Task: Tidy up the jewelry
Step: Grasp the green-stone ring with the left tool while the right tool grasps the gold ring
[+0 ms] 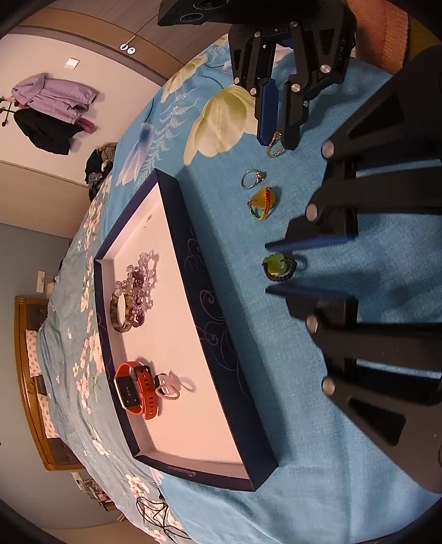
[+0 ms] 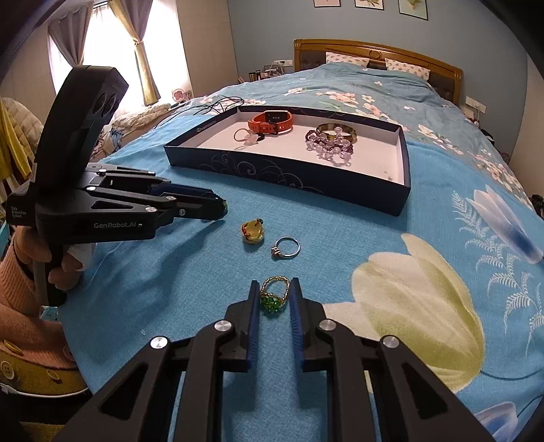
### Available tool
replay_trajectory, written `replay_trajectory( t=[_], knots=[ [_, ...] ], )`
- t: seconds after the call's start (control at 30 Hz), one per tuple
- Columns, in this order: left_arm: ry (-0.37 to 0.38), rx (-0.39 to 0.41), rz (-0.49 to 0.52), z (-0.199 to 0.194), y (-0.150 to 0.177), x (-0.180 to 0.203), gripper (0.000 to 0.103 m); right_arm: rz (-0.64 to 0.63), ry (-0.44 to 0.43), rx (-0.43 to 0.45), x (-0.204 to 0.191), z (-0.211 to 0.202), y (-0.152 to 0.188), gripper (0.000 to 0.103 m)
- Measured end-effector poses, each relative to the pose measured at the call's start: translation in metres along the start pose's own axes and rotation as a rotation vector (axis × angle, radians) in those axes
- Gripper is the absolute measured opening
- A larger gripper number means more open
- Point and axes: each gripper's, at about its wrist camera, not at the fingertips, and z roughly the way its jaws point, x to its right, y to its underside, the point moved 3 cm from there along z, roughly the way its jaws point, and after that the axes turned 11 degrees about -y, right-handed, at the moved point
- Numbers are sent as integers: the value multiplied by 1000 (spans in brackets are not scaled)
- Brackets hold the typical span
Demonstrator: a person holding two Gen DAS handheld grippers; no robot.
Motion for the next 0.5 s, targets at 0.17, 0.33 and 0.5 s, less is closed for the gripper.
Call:
replay_trajectory(
  t=[0.17, 0.33, 0.5],
  knots=[
    [4, 9, -3, -2, 1, 0, 14, 9, 1, 10, 3, -2, -2, 11],
    [8, 27, -16, -10, 4, -2, 14, 30, -12, 37, 7, -8, -6, 11],
    [1, 43, -34, -18, 5, -9, 14, 39, -19, 72, 9, -13, -14, 11]
  ],
)
